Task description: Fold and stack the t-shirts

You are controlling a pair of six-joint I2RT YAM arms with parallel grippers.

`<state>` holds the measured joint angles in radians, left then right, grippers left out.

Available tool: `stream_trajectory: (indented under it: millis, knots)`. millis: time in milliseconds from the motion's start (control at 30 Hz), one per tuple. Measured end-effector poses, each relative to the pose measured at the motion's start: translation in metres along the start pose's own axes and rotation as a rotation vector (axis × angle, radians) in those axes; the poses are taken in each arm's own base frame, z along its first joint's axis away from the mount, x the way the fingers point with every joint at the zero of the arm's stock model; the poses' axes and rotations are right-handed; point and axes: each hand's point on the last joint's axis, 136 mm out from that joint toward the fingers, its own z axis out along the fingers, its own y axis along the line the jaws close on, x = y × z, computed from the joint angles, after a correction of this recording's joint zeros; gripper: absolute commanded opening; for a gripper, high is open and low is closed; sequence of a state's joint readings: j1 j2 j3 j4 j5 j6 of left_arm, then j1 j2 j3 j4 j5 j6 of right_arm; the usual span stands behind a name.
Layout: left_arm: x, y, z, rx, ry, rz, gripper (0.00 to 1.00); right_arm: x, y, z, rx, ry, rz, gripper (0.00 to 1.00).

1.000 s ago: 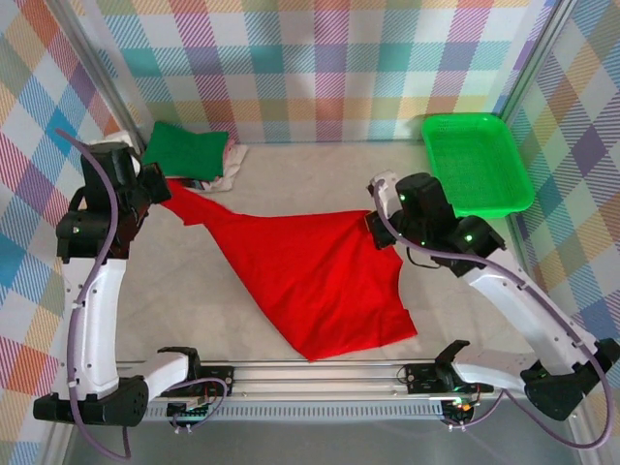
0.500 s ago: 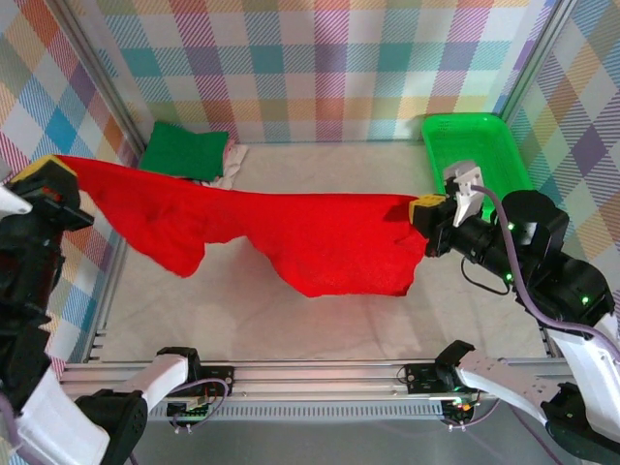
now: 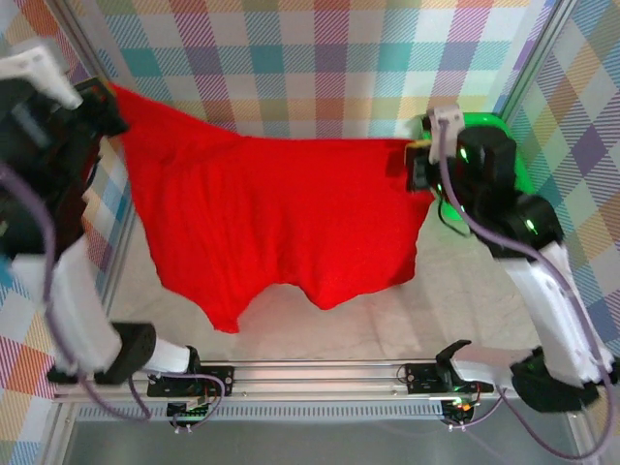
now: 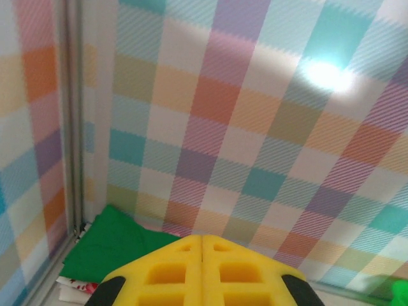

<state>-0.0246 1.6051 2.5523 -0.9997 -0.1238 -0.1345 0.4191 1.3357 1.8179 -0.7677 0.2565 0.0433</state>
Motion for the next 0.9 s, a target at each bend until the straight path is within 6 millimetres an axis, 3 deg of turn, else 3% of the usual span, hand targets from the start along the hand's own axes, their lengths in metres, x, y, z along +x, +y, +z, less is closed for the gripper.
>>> stream_trajectory:
  millis: [133,233,267,333,367,400,467,500,567,700,767,800,900]
  knots:
    - [0.066,-0.005,0.12,-0.001,0.164,0.031,0.0,0.02,-0.027,0.097,0.062,0.11,0.03,0.0]
    - [0.136,-0.011,0.206,0.011,0.285,0.056,0.0,0.053,-0.045,0.172,0.086,0.208,0.057,0.01]
    - [0.16,-0.013,0.233,0.013,0.315,0.064,0.0,0.063,-0.05,0.196,0.091,0.235,0.069,0.09]
    - [0.211,-0.017,0.278,0.02,0.369,0.086,0.03,0.08,-0.061,0.243,0.101,0.269,0.097,0.41]
    - [0.239,-0.019,0.296,0.023,0.401,0.099,0.29,0.087,-0.066,0.264,0.107,0.284,0.105,0.54]
    - [0.267,-0.022,0.31,0.026,0.435,0.113,0.52,0.091,-0.07,0.283,0.108,0.291,0.116,0.58]
    - [0.308,-0.026,0.325,0.03,0.49,0.128,0.75,0.089,-0.073,0.312,0.102,0.275,0.128,0.61]
    - [0.321,-0.027,0.329,0.031,0.509,0.134,0.8,0.084,-0.075,0.321,0.097,0.256,0.134,0.63]
    - [0.328,-0.033,0.329,0.04,0.522,0.145,0.82,0.073,-0.075,0.323,0.079,0.225,0.143,0.66]
    - [0.285,-0.044,0.303,0.046,0.474,0.152,0.81,0.057,-0.062,0.29,0.036,0.24,0.157,0.68]
    - [0.261,-0.044,0.272,0.035,0.473,0.16,0.82,0.059,-0.049,0.26,0.009,0.265,0.155,0.67]
    - [0.252,-0.041,0.246,0.029,0.477,0.162,0.82,0.066,-0.038,0.241,-0.011,0.275,0.155,0.67]
    - [0.251,-0.029,0.162,0.037,0.476,0.136,0.8,0.097,-0.005,0.179,-0.094,0.274,0.17,0.63]
